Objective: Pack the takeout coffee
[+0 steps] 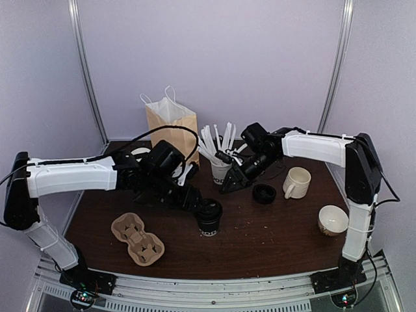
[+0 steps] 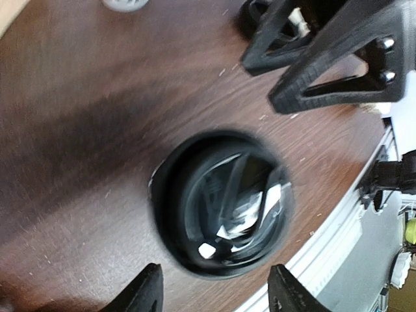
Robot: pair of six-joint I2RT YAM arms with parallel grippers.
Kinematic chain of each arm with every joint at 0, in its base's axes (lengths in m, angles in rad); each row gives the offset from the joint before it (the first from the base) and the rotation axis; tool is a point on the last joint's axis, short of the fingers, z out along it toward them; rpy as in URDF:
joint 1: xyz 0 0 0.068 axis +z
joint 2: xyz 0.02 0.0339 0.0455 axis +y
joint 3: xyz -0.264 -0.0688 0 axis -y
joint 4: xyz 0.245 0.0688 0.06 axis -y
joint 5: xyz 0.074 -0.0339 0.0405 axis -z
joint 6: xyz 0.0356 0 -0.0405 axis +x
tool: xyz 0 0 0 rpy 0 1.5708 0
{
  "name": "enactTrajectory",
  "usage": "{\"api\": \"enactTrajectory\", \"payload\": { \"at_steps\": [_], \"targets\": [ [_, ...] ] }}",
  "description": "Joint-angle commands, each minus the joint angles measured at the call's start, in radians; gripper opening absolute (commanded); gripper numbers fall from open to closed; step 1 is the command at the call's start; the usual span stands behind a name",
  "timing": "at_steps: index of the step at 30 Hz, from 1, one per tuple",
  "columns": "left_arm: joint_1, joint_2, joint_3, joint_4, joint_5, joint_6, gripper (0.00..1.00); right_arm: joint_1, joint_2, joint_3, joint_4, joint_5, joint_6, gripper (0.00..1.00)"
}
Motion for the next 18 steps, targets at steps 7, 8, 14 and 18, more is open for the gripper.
{"api": "enactTrajectory", "payload": {
  "at_steps": [7, 8, 14, 18],
  "targets": [
    [-0.013, -0.130, 0.201, -0.193, -0.190, 0.297, 0.60, -0.008, -0.242, 0.038, -0.154, 0.120, -0.273, 0.51],
    [-0.013, -0.154, 0.215, -0.193, -0.254, 0.351, 0.61, -0.008, -0.270, 0.031, -0.148, 0.137, -0.301, 0.52],
    [0.006, -0.289, 0.116, 0.078, -0.672, 0.628, 0.96, 0.001, -0.374, -0.026, -0.063, 0.231, -0.477, 0.84],
    [0.074, -0.351, -0.022, 0.311, -0.794, 0.695, 0.98, 0.054, -0.318, 0.046, -0.164, 0.312, -0.602, 0.85]
  ]
}}
